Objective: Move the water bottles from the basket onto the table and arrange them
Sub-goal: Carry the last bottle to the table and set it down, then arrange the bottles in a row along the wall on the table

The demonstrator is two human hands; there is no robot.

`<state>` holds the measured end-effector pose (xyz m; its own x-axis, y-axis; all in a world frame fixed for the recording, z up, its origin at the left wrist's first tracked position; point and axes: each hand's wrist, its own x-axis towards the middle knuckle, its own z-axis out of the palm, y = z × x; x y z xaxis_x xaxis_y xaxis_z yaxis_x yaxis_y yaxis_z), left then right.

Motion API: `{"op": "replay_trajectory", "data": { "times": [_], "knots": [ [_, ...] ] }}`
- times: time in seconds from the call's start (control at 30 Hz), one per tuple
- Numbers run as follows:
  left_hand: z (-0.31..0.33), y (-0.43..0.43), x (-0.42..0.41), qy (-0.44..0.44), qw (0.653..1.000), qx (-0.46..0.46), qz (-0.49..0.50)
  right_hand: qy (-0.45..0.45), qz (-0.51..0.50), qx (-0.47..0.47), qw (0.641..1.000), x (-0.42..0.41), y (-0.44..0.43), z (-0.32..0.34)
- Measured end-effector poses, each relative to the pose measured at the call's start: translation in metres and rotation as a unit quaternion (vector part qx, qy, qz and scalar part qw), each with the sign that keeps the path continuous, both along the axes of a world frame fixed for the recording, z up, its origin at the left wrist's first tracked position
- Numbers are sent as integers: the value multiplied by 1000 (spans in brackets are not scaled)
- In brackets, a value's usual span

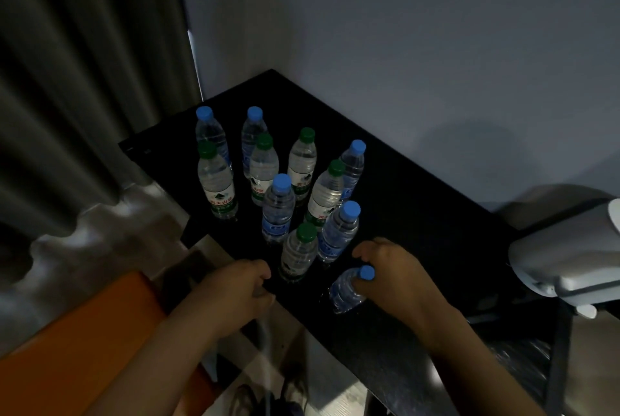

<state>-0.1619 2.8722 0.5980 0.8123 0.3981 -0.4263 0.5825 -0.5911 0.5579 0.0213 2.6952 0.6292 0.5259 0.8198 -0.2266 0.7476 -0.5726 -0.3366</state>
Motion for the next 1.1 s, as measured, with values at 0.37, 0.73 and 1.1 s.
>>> {"op": "replay_trajectory", "data": {
  "times": [0.37,0.73,1.1],
  "knots": [
    [39,32,-14,-67,997,30,4,-57,62,57,995,-24,36,60],
    [66,85,30,-110,990,80,36,-46,75,85,993,33,93,78],
    [63,140,45,-122,980,131,84,2,82,132,988,65,161,57]
  ]
}}
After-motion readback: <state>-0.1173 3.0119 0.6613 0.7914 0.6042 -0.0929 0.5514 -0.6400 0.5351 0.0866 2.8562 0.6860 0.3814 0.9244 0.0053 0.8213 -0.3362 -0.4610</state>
